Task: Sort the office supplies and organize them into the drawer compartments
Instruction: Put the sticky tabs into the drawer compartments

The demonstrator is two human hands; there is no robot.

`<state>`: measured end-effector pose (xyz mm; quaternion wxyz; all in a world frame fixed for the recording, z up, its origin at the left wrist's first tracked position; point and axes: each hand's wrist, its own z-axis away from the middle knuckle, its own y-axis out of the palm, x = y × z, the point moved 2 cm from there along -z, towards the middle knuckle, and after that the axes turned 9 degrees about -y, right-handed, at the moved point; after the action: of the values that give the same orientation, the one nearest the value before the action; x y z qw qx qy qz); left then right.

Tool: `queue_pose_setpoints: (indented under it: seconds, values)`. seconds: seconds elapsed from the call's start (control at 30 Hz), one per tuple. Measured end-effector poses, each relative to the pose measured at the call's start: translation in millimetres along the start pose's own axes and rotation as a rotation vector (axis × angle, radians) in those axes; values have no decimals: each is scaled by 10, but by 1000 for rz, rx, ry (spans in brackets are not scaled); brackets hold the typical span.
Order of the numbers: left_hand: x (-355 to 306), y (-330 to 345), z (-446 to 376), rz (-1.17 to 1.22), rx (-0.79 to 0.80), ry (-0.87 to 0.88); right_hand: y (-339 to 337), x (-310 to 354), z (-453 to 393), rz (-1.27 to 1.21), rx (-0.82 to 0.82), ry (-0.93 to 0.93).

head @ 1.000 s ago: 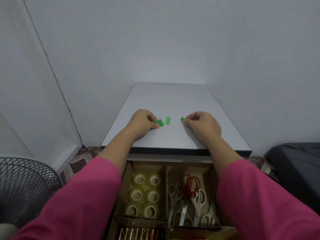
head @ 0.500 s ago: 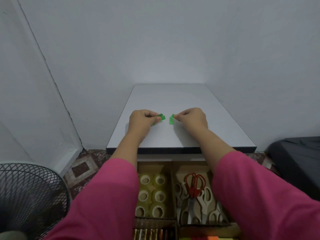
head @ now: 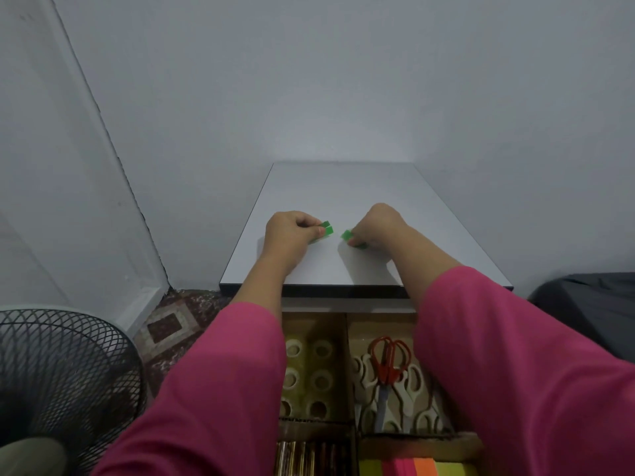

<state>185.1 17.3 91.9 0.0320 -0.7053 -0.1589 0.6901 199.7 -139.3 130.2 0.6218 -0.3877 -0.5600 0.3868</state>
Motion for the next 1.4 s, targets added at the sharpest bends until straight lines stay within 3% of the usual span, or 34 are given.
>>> queue_pose_setpoints:
  seconds: [0.33,0.6,0.8,0.97,1.27,1.4]
  values:
    - [-118,-21,488,-86,142,-17,-29,-224,589,-48,38,-34]
    - [71,-48,1721,88,222,-109,92,-789,1755,-424,90,-134]
    - [608,14,2321,157,296,-265,539,-1441,2408,-170,251,61]
    - [716,88,2295,183,284,-318,948,-1530,2542,146,257,103]
    - [750,104,2278,190,295,-285,1084,-1491,2490,231,312,132]
    - [657,191,2366,30,429,-200,906,-1597,2437,164,258,154]
